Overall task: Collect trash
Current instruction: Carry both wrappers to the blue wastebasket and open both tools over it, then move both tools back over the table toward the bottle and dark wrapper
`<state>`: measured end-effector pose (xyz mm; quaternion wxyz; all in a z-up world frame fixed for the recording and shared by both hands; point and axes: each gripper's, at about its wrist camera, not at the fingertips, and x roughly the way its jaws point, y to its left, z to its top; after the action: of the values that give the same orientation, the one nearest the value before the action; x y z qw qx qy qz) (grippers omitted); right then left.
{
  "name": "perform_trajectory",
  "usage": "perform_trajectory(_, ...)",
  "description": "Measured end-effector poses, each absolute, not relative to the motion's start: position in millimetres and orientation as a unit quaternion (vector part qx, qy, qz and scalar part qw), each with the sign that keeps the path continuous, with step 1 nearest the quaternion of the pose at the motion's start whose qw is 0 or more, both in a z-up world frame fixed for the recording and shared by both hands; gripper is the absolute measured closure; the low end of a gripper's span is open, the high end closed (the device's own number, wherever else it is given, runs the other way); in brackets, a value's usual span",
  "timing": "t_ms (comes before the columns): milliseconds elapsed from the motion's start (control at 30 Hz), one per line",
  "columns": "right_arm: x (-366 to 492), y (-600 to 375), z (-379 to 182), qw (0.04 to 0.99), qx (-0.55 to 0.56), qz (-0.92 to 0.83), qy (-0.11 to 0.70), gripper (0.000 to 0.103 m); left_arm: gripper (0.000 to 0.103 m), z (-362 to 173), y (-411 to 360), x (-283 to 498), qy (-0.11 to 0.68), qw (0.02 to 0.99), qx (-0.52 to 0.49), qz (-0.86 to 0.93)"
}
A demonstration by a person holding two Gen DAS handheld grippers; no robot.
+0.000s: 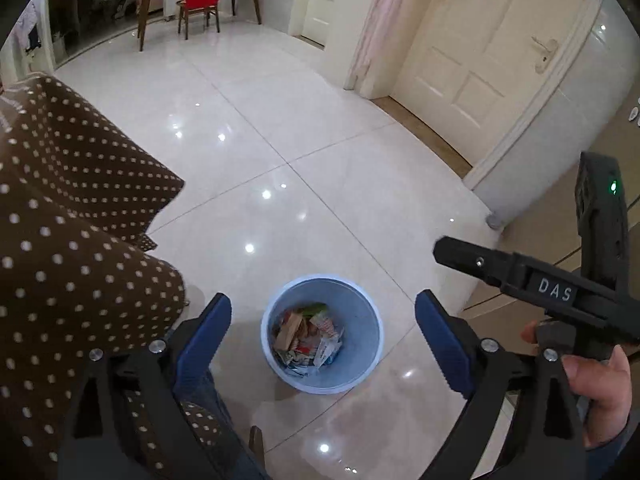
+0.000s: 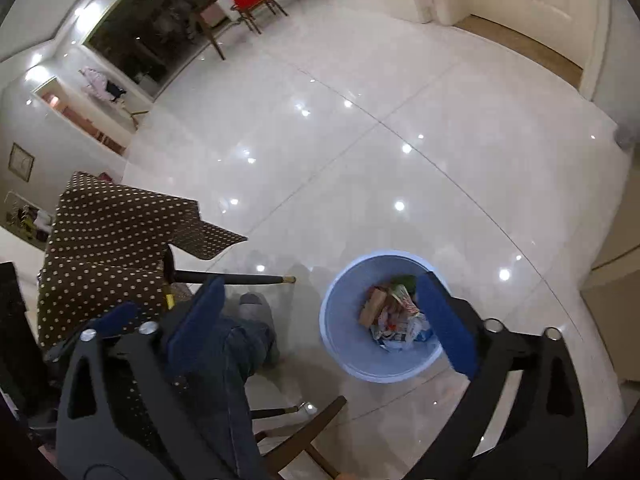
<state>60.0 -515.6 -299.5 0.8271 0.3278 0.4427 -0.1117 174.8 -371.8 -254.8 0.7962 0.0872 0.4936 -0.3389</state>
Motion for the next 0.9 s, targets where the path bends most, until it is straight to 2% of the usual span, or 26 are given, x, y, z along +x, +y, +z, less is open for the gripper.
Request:
perform_trajectory(333,54,-510,-282,0.833,0.31,-0.138,0.436,0.006,0.009,-204,-359,150,0.447,0.818,0.074,-0.355)
perform_trajectory(900,80,-450,-165,0.892,0.267,-0.088,0.353,0.006,0.007,-102,-300,117,0.301,0.877,0.092,-0.364)
